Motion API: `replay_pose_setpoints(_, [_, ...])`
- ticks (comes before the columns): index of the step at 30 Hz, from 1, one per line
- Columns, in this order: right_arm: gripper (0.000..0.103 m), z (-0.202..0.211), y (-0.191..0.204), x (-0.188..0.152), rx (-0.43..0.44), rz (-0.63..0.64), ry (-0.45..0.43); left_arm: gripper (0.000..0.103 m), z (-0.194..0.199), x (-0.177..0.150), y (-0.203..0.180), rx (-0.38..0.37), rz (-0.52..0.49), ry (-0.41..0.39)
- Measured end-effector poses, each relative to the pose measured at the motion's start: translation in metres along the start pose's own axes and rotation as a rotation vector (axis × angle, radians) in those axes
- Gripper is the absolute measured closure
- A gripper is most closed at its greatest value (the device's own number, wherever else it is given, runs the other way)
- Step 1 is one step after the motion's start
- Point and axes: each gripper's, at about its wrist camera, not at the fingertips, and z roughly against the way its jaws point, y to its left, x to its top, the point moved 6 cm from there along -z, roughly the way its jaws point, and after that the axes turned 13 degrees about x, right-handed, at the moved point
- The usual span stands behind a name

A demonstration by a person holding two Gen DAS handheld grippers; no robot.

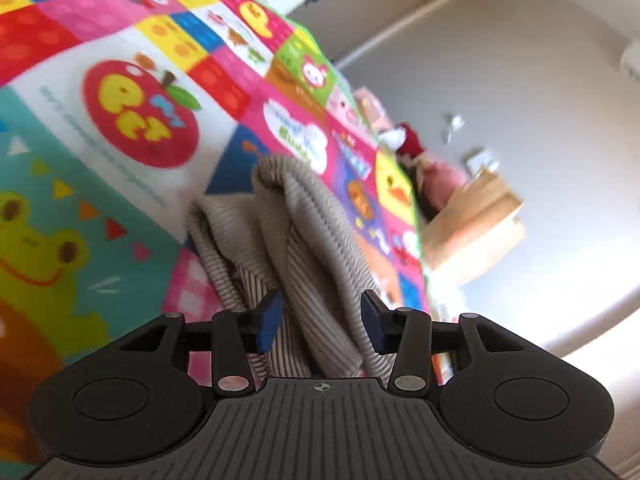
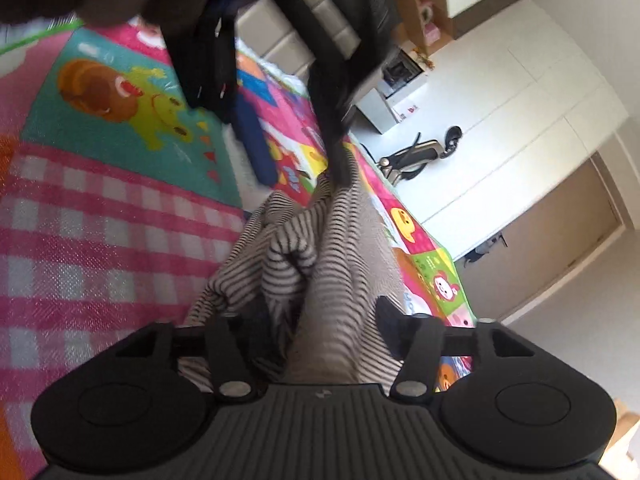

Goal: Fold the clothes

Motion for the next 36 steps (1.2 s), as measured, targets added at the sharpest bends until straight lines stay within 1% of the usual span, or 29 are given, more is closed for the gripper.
replay_pose_setpoints(1, [0.037,0.006,-0.003,-0.004,0.015,-0.027,-0.008,0.058,-0.008,-0.003,-0.001,0.035,-0.024,0.007])
replay_pose_setpoints(2, [0.037,0.012,-0.005,-0.008,0.035,-0.058,-0.017,0.060,-0.015,-0.006,-0.001,0.068,-0.045,0.014])
replay_pose_setpoints(3, [0.037,0.019,-0.008,-0.012,0.055,-0.089,-0.026,0.060,-0.017,-0.011,0.003,0.074,-0.045,0.019])
replay_pose_setpoints(4, [0.042,0.025,-0.011,-0.016,0.075,-0.119,-0.035,0.060,-0.019,-0.015,0.007,0.079,-0.045,0.025])
replay_pose_setpoints(5, [0.064,0.031,-0.013,-0.020,0.095,-0.150,-0.044,0.060,-0.021,-0.019,0.011,0.085,-0.046,0.030])
replay_pose_setpoints(6, [0.076,0.036,-0.017,-0.021,0.120,-0.186,-0.054,0.060,-0.023,-0.023,0.015,0.090,-0.045,0.035])
replay_pose_setpoints(7, [0.091,0.039,-0.021,-0.019,0.139,-0.223,-0.069,0.060,-0.025,-0.023,0.016,0.084,-0.040,0.034])
replay_pose_setpoints(9, [0.091,0.049,-0.032,-0.003,0.145,-0.272,-0.157,0.060,-0.027,-0.022,0.017,0.075,-0.035,0.035])
replay_pose_setpoints(11, [0.091,0.045,-0.039,0.022,0.169,-0.288,-0.206,0.060,-0.032,-0.022,0.020,0.075,-0.029,0.043])
replay_pose_setpoints(12, [0.091,0.040,-0.041,0.028,0.194,-0.304,-0.213,0.059,-0.031,-0.022,0.023,0.074,-0.017,0.047])
replay_pose_setpoints(14, [0.091,0.027,-0.035,0.028,0.238,-0.319,-0.199,0.059,-0.024,-0.018,0.031,0.073,0.011,0.038])
replay_pose_setpoints(15, [0.091,0.022,-0.030,0.026,0.255,-0.319,-0.187,0.061,-0.017,-0.014,0.035,0.090,0.014,0.017])
replay_pose_setpoints(16, [0.091,0.018,-0.023,0.023,0.269,-0.301,-0.179,0.062,-0.009,-0.010,0.040,0.105,0.016,-0.005])
replay_pose_setpoints(18, [0.090,0.017,-0.007,0.020,0.285,-0.239,-0.169,0.062,0.007,0.001,0.041,0.108,0.008,-0.052])
replay_pose_setpoints(19, [0.089,0.018,0.003,0.021,0.282,-0.195,-0.166,0.062,0.015,0.007,0.042,0.107,0.003,-0.074])
replay_pose_setpoints(21, [0.086,0.017,0.016,0.023,0.277,-0.150,-0.159,0.061,0.024,0.019,0.030,0.051,-0.004,-0.101])
replay_pose_setpoints(24, [0.082,0.018,0.030,0.023,0.263,-0.133,-0.152,0.061,0.010,0.030,0.001,-0.022,-0.024,-0.066])
replay_pose_setpoints(27, [0.078,0.013,0.020,0.023,0.249,-0.125,-0.150,0.061,-0.019,0.033,-0.011,0.032,-0.093,-0.048])
replay_pose_setpoints(28, [0.072,0.013,0.015,0.022,0.245,-0.118,-0.153,0.066,-0.028,0.034,-0.015,0.050,-0.114,-0.042])
replay_pose_setpoints(29, [0.061,0.022,0.010,0.022,0.243,-0.110,-0.168,0.074,-0.034,0.036,-0.012,0.062,-0.113,-0.037])
replay_pose_setpoints(30, [0.054,0.031,0.006,0.020,0.236,-0.100,-0.200,0.081,-0.035,0.036,-0.009,0.061,-0.104,-0.031])
replay_pose_setpoints(31, [0.041,0.040,0.003,0.018,0.220,-0.089,-0.230,0.081,-0.036,0.037,-0.006,0.061,-0.095,-0.025])
replay_pose_setpoints(32, [0.029,0.046,-0.003,0.016,0.186,-0.087,-0.253,0.082,-0.037,0.038,-0.003,0.061,-0.088,-0.020])
replay_pose_setpoints(33, [0.025,0.050,-0.011,0.013,0.147,-0.088,-0.273,0.082,-0.035,0.037,-0.002,0.066,-0.101,-0.018])
replay_pose_setpoints(34, [0.015,0.055,-0.018,0.011,0.108,-0.089,-0.293,0.082,-0.034,0.036,-0.001,0.070,-0.113,-0.016])
replay_pose_setpoints(35, [0.001,0.057,-0.029,0.009,0.071,-0.113,-0.310,0.083,-0.034,0.035,-0.002,0.077,-0.124,-0.017])
replay_pose_setpoints(36, [0.000,0.057,-0.042,0.008,0.042,-0.155,-0.321,0.084,-0.035,0.033,-0.003,0.083,-0.136,-0.019])
